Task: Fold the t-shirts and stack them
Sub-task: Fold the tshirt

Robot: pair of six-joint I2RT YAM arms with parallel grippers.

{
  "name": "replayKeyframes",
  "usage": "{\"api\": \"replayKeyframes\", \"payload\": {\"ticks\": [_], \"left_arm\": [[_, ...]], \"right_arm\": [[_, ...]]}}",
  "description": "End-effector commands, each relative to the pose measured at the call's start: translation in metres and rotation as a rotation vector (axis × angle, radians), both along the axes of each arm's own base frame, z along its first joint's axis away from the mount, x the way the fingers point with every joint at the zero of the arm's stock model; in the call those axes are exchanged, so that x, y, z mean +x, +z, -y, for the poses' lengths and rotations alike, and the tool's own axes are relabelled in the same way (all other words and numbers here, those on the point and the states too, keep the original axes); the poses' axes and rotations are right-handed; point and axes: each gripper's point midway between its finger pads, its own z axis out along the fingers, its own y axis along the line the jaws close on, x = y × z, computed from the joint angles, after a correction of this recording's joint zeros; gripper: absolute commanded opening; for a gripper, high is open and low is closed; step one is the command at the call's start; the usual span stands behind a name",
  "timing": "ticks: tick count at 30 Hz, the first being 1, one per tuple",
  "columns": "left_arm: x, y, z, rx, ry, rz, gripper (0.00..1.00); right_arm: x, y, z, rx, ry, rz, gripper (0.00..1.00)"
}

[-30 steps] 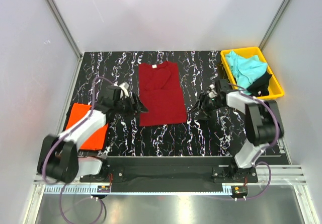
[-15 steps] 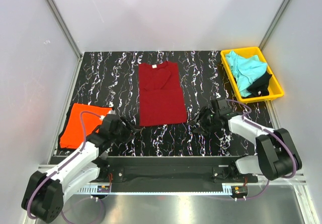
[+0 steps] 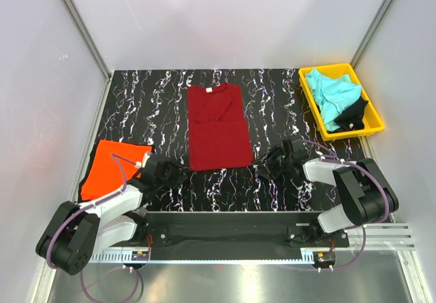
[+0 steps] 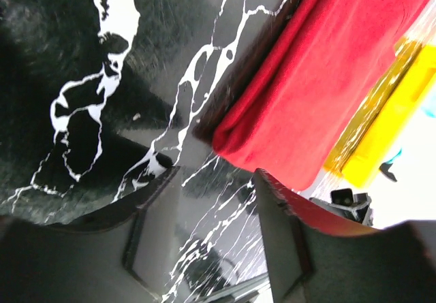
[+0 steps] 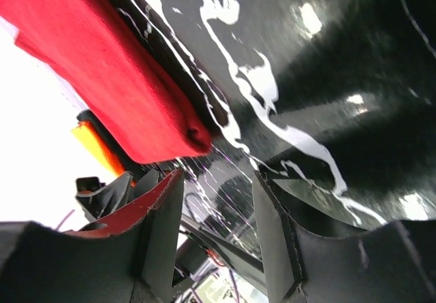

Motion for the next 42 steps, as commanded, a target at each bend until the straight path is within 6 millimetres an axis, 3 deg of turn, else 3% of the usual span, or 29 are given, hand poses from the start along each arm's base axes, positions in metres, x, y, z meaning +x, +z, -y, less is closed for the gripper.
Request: {"api": "replayKeyframes", "payload": {"ticks": [1, 17, 21, 42], "left_arm": [[-0.001, -0.020, -0.015, 0.050, 0.090, -0.039, 0.51], [-0.003, -0.034, -0.005, 0.051, 0.104, -0.126, 0.47], [-0.012, -0.044, -0.007, 0.049, 0.122, -0.164, 0.47], [-0.017, -0.057, -0.013, 0.039, 0.165, -0.178, 0.38]], "right_arm": [[0.005, -0.020, 0.011, -0.068, -0.063, -0.018, 0.52], [0.005, -0.039, 0.010, -0.080, -0.069, -0.082, 0.51], [0.005, -0.040, 0.009, -0.082, -0.071, -0.083, 0.51], [-0.001, -0.050, 0.009, -0.131, -0.100, -0.096, 0.48]]}}
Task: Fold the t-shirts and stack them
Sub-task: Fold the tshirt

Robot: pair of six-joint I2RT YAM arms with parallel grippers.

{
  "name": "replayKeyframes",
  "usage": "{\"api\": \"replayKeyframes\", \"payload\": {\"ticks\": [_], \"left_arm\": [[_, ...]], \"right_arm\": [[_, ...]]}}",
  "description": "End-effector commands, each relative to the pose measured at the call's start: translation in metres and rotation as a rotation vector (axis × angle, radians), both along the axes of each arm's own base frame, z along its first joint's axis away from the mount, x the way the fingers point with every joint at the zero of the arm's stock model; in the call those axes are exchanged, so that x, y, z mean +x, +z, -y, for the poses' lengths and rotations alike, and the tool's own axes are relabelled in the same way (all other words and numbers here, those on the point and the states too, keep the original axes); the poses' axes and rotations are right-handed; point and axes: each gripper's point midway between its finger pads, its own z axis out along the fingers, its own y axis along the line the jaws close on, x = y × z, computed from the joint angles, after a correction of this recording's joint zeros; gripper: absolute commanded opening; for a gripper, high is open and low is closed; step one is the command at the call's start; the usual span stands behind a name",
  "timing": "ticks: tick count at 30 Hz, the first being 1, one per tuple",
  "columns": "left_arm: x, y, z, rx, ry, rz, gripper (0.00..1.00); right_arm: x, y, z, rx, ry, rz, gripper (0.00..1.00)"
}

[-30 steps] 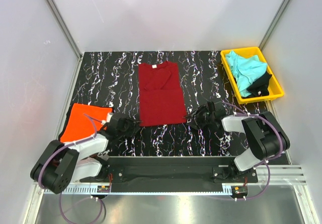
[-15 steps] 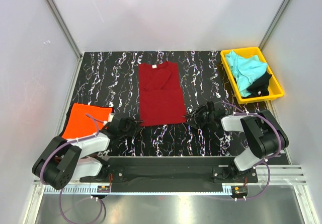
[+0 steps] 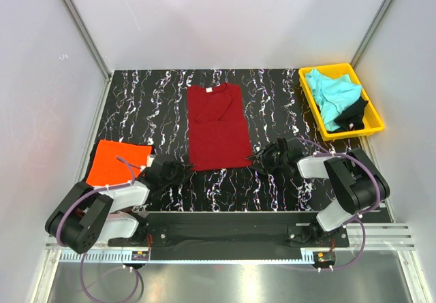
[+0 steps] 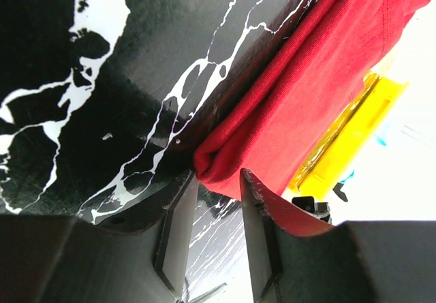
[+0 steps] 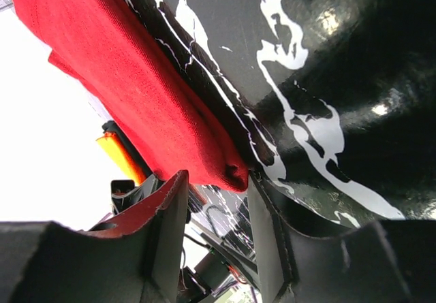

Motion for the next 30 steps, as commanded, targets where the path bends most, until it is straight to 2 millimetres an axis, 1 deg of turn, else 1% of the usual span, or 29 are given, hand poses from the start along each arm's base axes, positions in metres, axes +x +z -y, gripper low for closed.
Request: {"api": "replayKeyframes", "payload": {"ticks": [1, 5, 9, 10, 11, 12, 13, 14, 15, 17, 18, 19, 20, 21, 23, 24, 25, 26, 27, 28, 29, 30], "left_arm": [[-0.032, -0.047, -0.029, 0.143, 0.026, -0.147, 0.38], [-0.028, -0.044, -0.028, 0.136, 0.035, -0.130, 0.33], [-0.025, -0.043, -0.028, 0.136, 0.040, -0.118, 0.24], [-0.024, -0.043, -0.027, 0.133, 0.040, -0.114, 0.22], [-0.024, -0.043, -0.027, 0.134, 0.039, -0.113, 0.20], [-0.023, -0.043, -0.027, 0.132, 0.038, -0.111, 0.14], [-0.023, -0.043, -0.026, 0.138, 0.027, -0.106, 0.10], [-0.022, -0.042, -0.026, 0.138, 0.023, -0.103, 0.05], [-0.022, -0.039, -0.024, 0.132, 0.009, -0.096, 0.00], [-0.028, -0.040, -0.026, 0.145, -0.008, -0.111, 0.00], [-0.028, -0.034, -0.024, 0.133, -0.018, -0.095, 0.00], [-0.034, -0.035, -0.026, 0.150, -0.036, -0.108, 0.00], [-0.036, -0.033, -0.026, 0.150, -0.046, -0.109, 0.00], [-0.036, -0.022, -0.025, 0.146, -0.066, -0.065, 0.00], [-0.045, -0.019, -0.029, 0.166, -0.090, -0.069, 0.00], [-0.047, -0.016, -0.030, 0.167, -0.095, -0.059, 0.00], [-0.048, -0.007, -0.031, 0.159, -0.103, -0.026, 0.00], [-0.052, -0.005, -0.030, 0.148, -0.113, -0.013, 0.00], [-0.055, -0.001, -0.027, 0.130, -0.127, -0.004, 0.00], [-0.058, 0.005, -0.027, 0.118, -0.132, 0.013, 0.00], [-0.062, 0.007, -0.026, 0.111, -0.148, 0.011, 0.00], [-0.066, 0.009, -0.025, 0.107, -0.157, 0.013, 0.00]], "right_arm": [[-0.024, -0.049, 0.027, -0.179, -0.047, -0.127, 0.47], [-0.024, -0.051, 0.029, -0.193, -0.045, -0.126, 0.45], [-0.022, -0.053, 0.029, -0.202, -0.036, -0.120, 0.34], [-0.021, -0.053, 0.028, -0.203, -0.032, -0.116, 0.27], [-0.019, -0.051, 0.027, -0.203, -0.025, -0.107, 0.23], [-0.018, -0.051, 0.026, -0.210, -0.004, -0.095, 0.19], [-0.018, -0.050, 0.025, -0.212, 0.009, -0.091, 0.09], [-0.017, -0.049, 0.025, -0.217, 0.022, -0.086, 0.05], [-0.013, -0.042, 0.023, -0.218, 0.034, -0.063, 0.01], [-0.018, -0.039, 0.026, -0.241, 0.071, -0.042, 0.00], [-0.018, -0.030, 0.026, -0.239, 0.079, -0.019, 0.00], [-0.022, -0.028, 0.027, -0.239, 0.085, -0.024, 0.00], [-0.025, -0.020, 0.026, -0.227, 0.090, -0.003, 0.00], [-0.030, -0.017, 0.026, -0.219, 0.101, -0.008, 0.00], [-0.036, -0.010, 0.025, -0.211, 0.128, 0.007, 0.00], [-0.037, -0.001, 0.024, -0.205, 0.135, 0.035, 0.00], [-0.047, -0.002, 0.025, -0.209, 0.143, 0.008, 0.00], [-0.055, -0.003, 0.025, -0.201, 0.150, 0.002, 0.00], [-0.057, 0.004, 0.023, -0.187, 0.158, 0.023, 0.00], [-0.065, 0.004, 0.021, -0.194, 0.173, 0.014, 0.00], [-0.072, 0.003, 0.021, -0.197, 0.180, 0.008, 0.00], [-0.074, 0.010, 0.020, -0.187, 0.175, 0.025, 0.00]]}}
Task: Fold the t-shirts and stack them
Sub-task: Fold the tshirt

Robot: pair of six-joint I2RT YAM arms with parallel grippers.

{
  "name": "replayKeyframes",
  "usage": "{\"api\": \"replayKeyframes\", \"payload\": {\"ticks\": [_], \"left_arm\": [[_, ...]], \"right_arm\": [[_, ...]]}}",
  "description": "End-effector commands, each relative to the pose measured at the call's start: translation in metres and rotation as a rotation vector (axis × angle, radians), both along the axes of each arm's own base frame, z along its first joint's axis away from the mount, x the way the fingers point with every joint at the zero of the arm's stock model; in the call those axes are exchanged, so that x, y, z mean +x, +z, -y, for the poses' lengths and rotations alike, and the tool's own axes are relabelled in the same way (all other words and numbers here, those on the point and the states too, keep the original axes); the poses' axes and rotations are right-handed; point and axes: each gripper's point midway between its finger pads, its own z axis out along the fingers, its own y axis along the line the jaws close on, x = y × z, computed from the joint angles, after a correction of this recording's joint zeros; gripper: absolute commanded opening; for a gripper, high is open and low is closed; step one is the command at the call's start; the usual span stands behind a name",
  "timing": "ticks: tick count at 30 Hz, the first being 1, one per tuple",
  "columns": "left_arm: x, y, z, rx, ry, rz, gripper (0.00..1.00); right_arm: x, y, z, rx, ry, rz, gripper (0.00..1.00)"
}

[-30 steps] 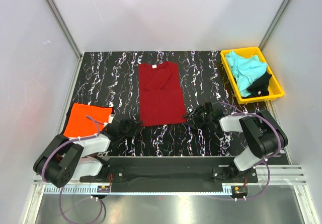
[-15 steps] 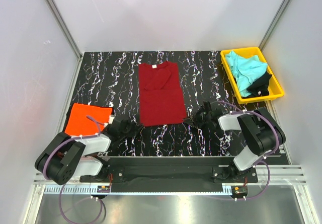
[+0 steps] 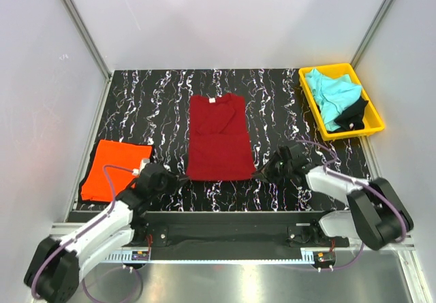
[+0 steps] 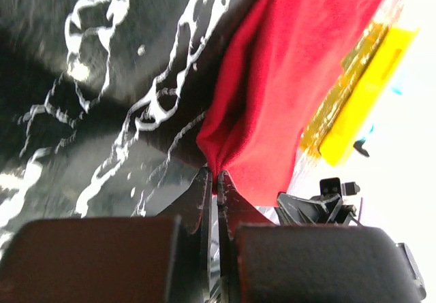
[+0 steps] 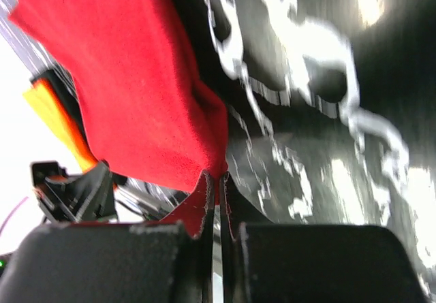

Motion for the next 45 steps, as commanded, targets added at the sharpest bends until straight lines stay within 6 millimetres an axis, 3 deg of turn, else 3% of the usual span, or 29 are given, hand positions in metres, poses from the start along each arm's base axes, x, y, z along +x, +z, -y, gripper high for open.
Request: {"api": "replayKeyframes", "payload": {"ticks": [1, 4, 5, 7, 8, 9, 19, 28, 33, 34, 35, 36, 37, 38, 40, 43, 44, 45], "left_arm": [[-0.030, -0.019, -0.012, 0.076, -0.046, -0.086, 0.00], [-0.038, -0.011, -0.015, 0.067, -0.057, -0.061, 0.00], [-0.040, 0.002, -0.010, 0.027, -0.082, -0.025, 0.00], [-0.049, 0.002, -0.013, 0.034, -0.096, -0.039, 0.00], [-0.051, 0.013, -0.012, 0.011, -0.106, -0.007, 0.00], [-0.057, 0.009, -0.015, 0.026, -0.110, -0.033, 0.00], [-0.092, 0.044, -0.027, 0.013, -0.167, 0.008, 0.00], [-0.101, 0.077, -0.032, 0.007, -0.186, 0.045, 0.00], [-0.083, 0.093, -0.034, 0.150, -0.228, 0.075, 0.00], [-0.076, 0.108, -0.033, 0.168, -0.239, 0.108, 0.00], [-0.068, 0.113, -0.032, 0.198, -0.244, 0.120, 0.00], [-0.056, 0.112, -0.027, 0.247, -0.275, 0.104, 0.00], [-0.047, 0.129, -0.022, 0.250, -0.283, 0.142, 0.00], [-0.034, 0.132, -0.022, 0.285, -0.274, 0.152, 0.00], [-0.007, 0.146, -0.012, 0.333, -0.287, 0.170, 0.00], [0.032, 0.155, -0.001, 0.388, -0.311, 0.164, 0.00], [0.040, 0.159, 0.002, 0.384, -0.321, 0.161, 0.00], [0.051, 0.159, 0.004, 0.393, -0.329, 0.158, 0.00]], "right_arm": [[-0.026, -0.003, 0.008, -0.053, 0.013, -0.029, 0.00], [-0.042, 0.010, 0.003, -0.059, 0.052, -0.008, 0.00], [-0.049, 0.016, -0.002, -0.065, 0.084, 0.006, 0.00], [-0.057, 0.026, -0.002, -0.069, 0.095, 0.022, 0.00], [-0.061, 0.033, -0.004, -0.053, 0.101, 0.039, 0.00], [-0.069, 0.033, -0.005, -0.059, 0.114, 0.024, 0.00], [-0.116, 0.049, -0.013, -0.030, 0.197, -0.003, 0.00], [-0.138, 0.077, -0.029, -0.010, 0.286, 0.023, 0.00], [-0.124, 0.105, -0.025, -0.034, 0.249, 0.096, 0.00], [-0.117, 0.118, -0.028, -0.025, 0.243, 0.125, 0.00], [-0.111, 0.117, -0.028, -0.046, 0.245, 0.115, 0.00], [-0.101, 0.119, -0.023, -0.053, 0.239, 0.113, 0.00], [-0.091, 0.126, -0.023, -0.043, 0.234, 0.118, 0.00], [-0.089, 0.123, -0.024, -0.041, 0.278, 0.095, 0.00], [-0.062, 0.126, -0.015, -0.033, 0.235, 0.092, 0.00], [-0.027, 0.142, -0.021, -0.007, 0.270, 0.094, 0.00], [-0.017, 0.133, -0.023, -0.013, 0.278, 0.052, 0.00], [-0.013, 0.137, -0.026, 0.004, 0.314, 0.060, 0.00]]}}
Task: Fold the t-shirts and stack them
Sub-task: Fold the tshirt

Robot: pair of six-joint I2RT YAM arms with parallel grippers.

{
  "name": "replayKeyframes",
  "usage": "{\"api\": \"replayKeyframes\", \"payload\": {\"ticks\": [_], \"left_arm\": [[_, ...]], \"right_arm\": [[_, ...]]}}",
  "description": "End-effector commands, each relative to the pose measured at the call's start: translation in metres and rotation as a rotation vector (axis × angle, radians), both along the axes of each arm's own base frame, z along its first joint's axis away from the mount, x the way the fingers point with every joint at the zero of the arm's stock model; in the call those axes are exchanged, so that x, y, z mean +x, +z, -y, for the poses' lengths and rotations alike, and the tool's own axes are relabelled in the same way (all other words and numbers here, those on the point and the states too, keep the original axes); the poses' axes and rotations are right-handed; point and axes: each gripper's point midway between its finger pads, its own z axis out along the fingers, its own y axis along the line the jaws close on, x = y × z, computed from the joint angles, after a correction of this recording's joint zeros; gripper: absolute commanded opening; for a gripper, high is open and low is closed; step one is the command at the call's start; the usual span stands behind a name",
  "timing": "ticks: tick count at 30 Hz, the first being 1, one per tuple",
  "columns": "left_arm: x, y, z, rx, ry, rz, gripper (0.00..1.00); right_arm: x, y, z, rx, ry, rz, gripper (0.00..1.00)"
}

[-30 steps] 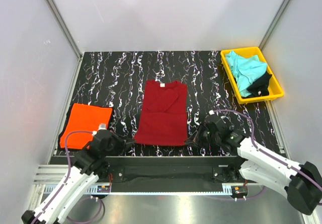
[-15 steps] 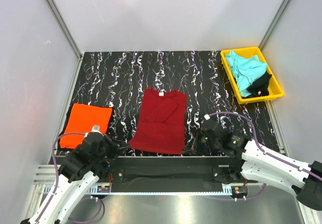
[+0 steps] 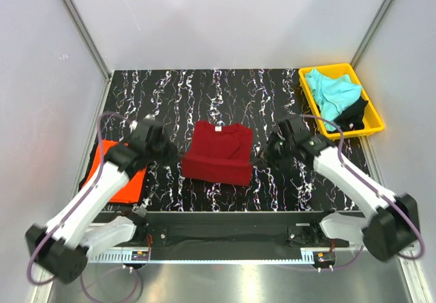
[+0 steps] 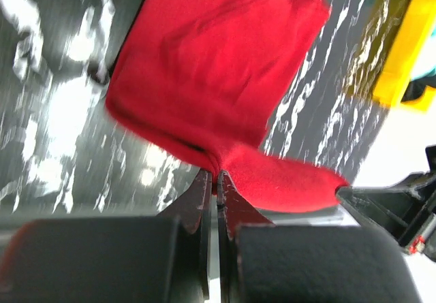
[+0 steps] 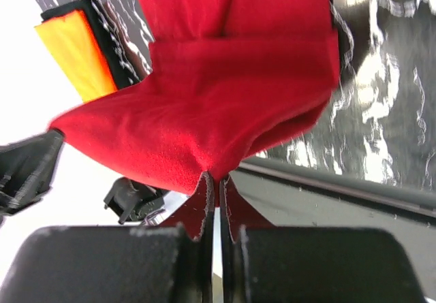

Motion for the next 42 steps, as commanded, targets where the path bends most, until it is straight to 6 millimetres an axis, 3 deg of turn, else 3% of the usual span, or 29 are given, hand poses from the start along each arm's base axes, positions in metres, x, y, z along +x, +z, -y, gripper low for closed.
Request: {"api": "replayKeyframes", "payload": {"ticks": [1, 2, 4, 5, 7, 9, 11, 12, 16, 19, 21, 26, 32, 36, 37, 39, 40, 41, 42], "left_arm": [[0.061, 0.036, 0.002, 0.023, -0.012, 0.150, 0.00], [0.071, 0.025, 0.009, 0.017, -0.037, 0.104, 0.00], [0.097, 0.037, 0.008, 0.010, -0.038, 0.137, 0.00], [0.107, 0.027, 0.013, 0.012, -0.057, 0.100, 0.00], [0.126, 0.037, 0.011, 0.011, -0.057, 0.123, 0.00], [0.141, 0.031, 0.015, 0.002, -0.071, 0.110, 0.00], [0.154, 0.038, 0.020, -0.014, -0.089, 0.122, 0.00], [0.162, 0.027, 0.022, -0.011, -0.097, 0.098, 0.00], [0.190, 0.026, 0.030, -0.033, -0.117, 0.098, 0.00], [0.210, 0.020, 0.034, -0.043, -0.127, 0.092, 0.00], [0.223, 0.021, 0.034, -0.051, -0.133, 0.100, 0.00], [0.244, -0.004, 0.039, -0.080, -0.150, 0.048, 0.00], [0.268, -0.018, 0.040, -0.083, -0.170, 0.045, 0.03], [0.286, -0.039, 0.040, -0.080, -0.205, 0.035, 0.10], [0.290, -0.045, 0.035, -0.061, -0.189, 0.033, 0.15], [0.307, -0.059, 0.025, -0.018, -0.194, 0.050, 0.28], [0.314, -0.061, 0.021, -0.010, -0.200, 0.061, 0.35], [0.319, -0.065, 0.015, 0.002, -0.208, 0.061, 0.39], [0.336, -0.050, 0.005, 0.008, -0.201, 0.111, 0.42]], "right_arm": [[0.022, 0.025, -0.011, 0.056, 0.137, 0.049, 0.00], [0.032, 0.020, -0.008, 0.056, 0.126, 0.026, 0.00], [0.049, 0.027, -0.007, 0.072, 0.113, 0.031, 0.00], [0.059, 0.022, -0.004, 0.079, 0.106, 0.011, 0.00], [0.073, 0.032, -0.003, 0.102, 0.104, 0.027, 0.00], [0.086, 0.028, -0.001, 0.123, 0.101, 0.001, 0.00], [0.101, 0.026, -0.001, 0.133, 0.096, -0.010, 0.00], [0.106, 0.025, 0.001, 0.137, 0.092, -0.015, 0.00], [0.131, 0.026, 0.004, 0.155, 0.077, -0.017, 0.00], [0.149, 0.015, 0.009, 0.162, 0.063, -0.043, 0.00], [0.155, 0.011, 0.010, 0.174, 0.067, -0.056, 0.00], [0.172, -0.010, 0.017, 0.183, 0.063, -0.095, 0.00], [0.188, -0.031, 0.020, 0.180, 0.066, -0.121, 0.00], [0.207, -0.043, 0.028, 0.174, 0.049, -0.121, 0.05], [0.213, -0.058, 0.032, 0.163, 0.040, -0.140, 0.06], [0.239, -0.063, 0.046, 0.136, 0.017, -0.097, 0.23], [0.249, -0.082, 0.053, 0.099, 0.006, -0.102, 0.29], [0.255, -0.085, 0.061, 0.082, -0.004, -0.103, 0.32], [0.269, -0.075, 0.066, 0.072, -0.005, -0.061, 0.36]]}}
